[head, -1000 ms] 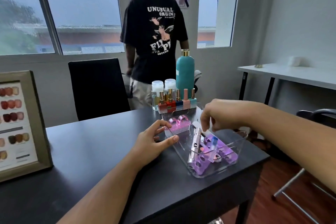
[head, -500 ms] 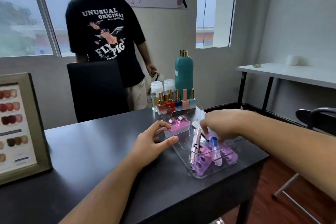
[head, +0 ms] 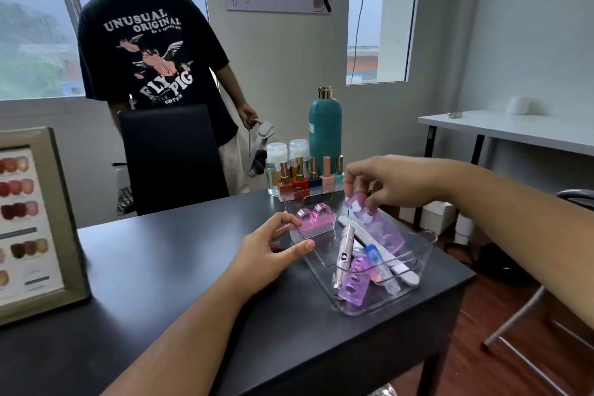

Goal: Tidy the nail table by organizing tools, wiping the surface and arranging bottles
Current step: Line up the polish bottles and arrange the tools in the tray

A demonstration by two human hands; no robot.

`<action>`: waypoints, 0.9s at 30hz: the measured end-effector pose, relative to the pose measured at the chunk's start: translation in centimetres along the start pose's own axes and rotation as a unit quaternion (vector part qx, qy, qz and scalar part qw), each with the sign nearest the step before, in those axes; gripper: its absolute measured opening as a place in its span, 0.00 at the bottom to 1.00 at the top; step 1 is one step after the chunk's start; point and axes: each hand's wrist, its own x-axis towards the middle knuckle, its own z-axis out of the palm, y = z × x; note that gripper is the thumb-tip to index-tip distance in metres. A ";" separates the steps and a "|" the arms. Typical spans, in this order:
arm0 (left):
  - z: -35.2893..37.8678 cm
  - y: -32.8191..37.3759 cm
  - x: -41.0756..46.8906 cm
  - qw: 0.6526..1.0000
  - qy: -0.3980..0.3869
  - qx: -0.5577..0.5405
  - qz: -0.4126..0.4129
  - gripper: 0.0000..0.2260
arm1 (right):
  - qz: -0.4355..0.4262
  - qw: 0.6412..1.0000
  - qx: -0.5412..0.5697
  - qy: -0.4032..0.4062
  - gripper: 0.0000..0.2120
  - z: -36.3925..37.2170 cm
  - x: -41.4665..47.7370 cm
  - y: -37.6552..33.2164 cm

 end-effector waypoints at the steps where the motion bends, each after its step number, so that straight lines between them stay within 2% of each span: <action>1: 0.0 0.0 0.0 1.000 0.000 0.001 0.000 0.26 | -0.014 0.999 0.031 -0.023 0.14 0.0 0.0 -0.3; 5: 0.0 -0.1 0.1 1.000 0.000 0.003 -0.001 0.26 | -0.011 0.989 0.075 -0.127 0.10 1.8 0.6 -1.1; 8: 0.0 -0.1 0.1 1.000 0.002 0.001 0.000 0.27 | 0.049 0.997 -0.004 -0.063 0.04 3.4 1.5 -0.9; 10: 0.0 0.0 0.1 1.000 0.002 -0.003 0.001 0.26 | 0.110 0.989 -0.095 -0.026 0.12 4.4 2.2 -0.5; 13: -0.1 0.2 -0.1 1.000 -0.001 -0.003 0.002 0.26 | 0.173 0.973 -0.148 -0.043 0.22 6.0 3.3 -0.8; 20: -0.2 0.5 -0.2 1.000 0.000 -0.003 0.003 0.22 | 0.234 0.968 -0.039 -0.078 0.13 6.4 4.5 -0.8; 27: -0.3 0.4 -0.2 1.000 -0.009 0.005 0.001 0.23 | 0.250 0.967 0.039 -0.002 0.18 5.1 4.8 0.3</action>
